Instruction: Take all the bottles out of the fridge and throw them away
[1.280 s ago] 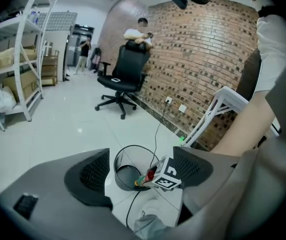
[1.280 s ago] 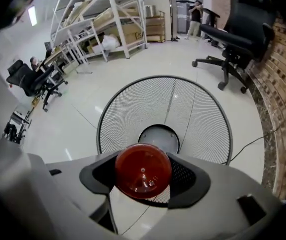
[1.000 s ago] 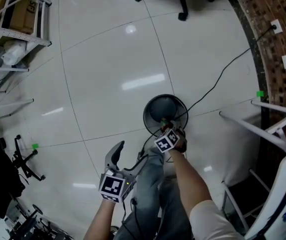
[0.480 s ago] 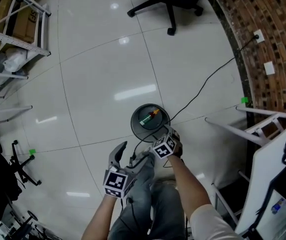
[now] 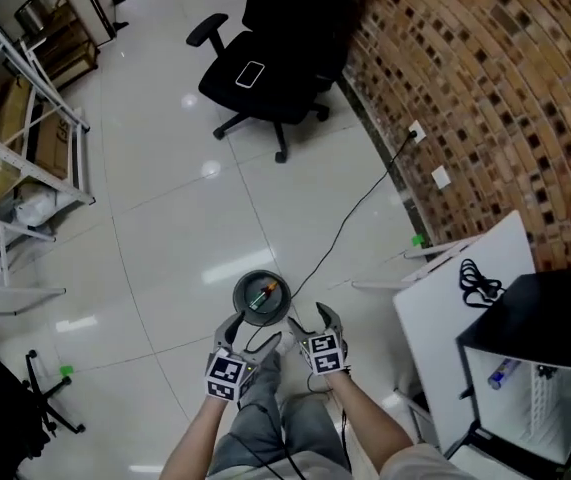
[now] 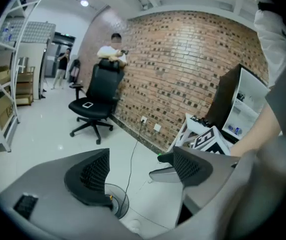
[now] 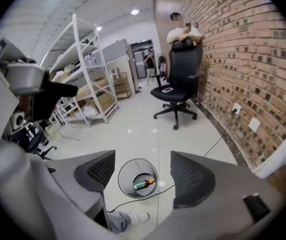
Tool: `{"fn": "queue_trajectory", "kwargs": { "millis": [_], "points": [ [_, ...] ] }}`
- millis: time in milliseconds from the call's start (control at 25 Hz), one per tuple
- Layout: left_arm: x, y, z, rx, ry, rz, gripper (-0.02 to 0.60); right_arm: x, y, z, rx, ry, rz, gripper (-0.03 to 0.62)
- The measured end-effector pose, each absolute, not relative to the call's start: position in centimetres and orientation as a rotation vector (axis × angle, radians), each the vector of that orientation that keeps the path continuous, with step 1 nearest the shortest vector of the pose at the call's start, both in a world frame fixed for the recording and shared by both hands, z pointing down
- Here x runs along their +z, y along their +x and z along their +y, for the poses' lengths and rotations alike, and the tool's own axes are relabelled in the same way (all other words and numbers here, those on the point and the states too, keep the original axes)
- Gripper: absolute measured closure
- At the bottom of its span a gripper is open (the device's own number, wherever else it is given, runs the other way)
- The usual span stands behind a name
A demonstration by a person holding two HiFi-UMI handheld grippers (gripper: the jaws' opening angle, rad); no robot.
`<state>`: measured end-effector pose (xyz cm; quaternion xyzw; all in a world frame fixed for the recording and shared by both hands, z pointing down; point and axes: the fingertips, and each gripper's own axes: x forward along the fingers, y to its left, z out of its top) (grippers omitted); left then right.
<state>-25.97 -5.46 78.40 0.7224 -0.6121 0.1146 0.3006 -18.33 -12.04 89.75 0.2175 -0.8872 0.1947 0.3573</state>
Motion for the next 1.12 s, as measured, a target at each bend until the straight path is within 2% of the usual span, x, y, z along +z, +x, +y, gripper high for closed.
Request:
{"fn": "queue_trajectory", "kwargs": {
  "millis": [160,520,840,1120],
  "points": [
    [70.9,-23.0,-7.9,0.26,2.05,-1.592,0.179,78.9,-13.6,-14.5,0.478,0.766,-2.398,0.221],
    [55.8,-10.3,-10.2,0.195,2.509,-1.297,0.179,53.3,3.6,-14.2,0.258,1.508,-2.53,0.221],
    [45.6,4.1,-10.2,0.055,2.812,-0.949,0.179,43.4,21.3,-5.3,-0.032,2.079,-2.256,0.221],
    [41.4,14.1,-7.8,-0.027,2.986,-0.789,0.194,37.0,32.7,5.0,-0.132,2.445,-1.921,0.223]
  ]
}}
